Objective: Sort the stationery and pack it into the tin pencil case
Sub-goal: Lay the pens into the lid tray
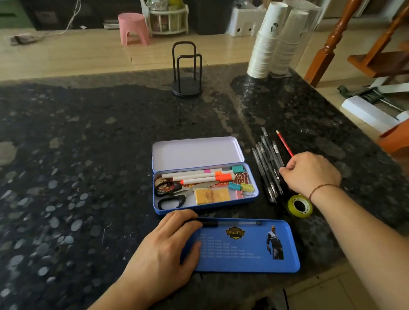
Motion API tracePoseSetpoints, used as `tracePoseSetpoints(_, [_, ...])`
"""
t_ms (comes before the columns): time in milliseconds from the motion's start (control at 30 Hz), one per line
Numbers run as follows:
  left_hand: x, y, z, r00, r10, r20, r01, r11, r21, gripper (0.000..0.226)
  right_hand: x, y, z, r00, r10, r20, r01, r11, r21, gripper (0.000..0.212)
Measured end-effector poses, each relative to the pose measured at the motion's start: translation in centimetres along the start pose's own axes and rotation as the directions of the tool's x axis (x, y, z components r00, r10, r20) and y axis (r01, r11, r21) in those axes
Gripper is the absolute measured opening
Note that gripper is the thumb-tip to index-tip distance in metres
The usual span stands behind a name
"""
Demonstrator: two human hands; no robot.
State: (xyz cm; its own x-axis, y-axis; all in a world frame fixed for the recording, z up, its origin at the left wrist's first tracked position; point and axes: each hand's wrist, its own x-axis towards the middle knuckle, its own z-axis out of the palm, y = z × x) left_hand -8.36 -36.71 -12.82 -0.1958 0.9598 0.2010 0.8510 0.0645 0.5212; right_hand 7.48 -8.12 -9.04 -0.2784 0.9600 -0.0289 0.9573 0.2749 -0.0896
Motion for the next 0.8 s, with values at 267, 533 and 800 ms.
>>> tracePoseSetpoints(267, [0.1,-0.1,0.2,1.0,0.013,-0.025,-0.013,1.0,-0.021,0.035,0.3,0.3,0.2,1.0,0.02,-0.019,-0.019,0.998,0.055,0.031])
tracePoseSetpoints(533, [0.1,-0.1,0.0,1.0,-0.017,-0.026,0.016,0.998,-0.061,0.035,-0.3,0.0,-2.9,1.0,-0.01,-0.017,0.016,0.915,0.402,0.028])
tracePoseSetpoints(800, [-0.1,-0.3,0.1,0.989,-0.135,-0.053,0.119,0.967,-0.226,0.065,-12.4,-1.1,-0.9,0.584,-0.809,-0.064,0.811,0.585,0.016,0.019])
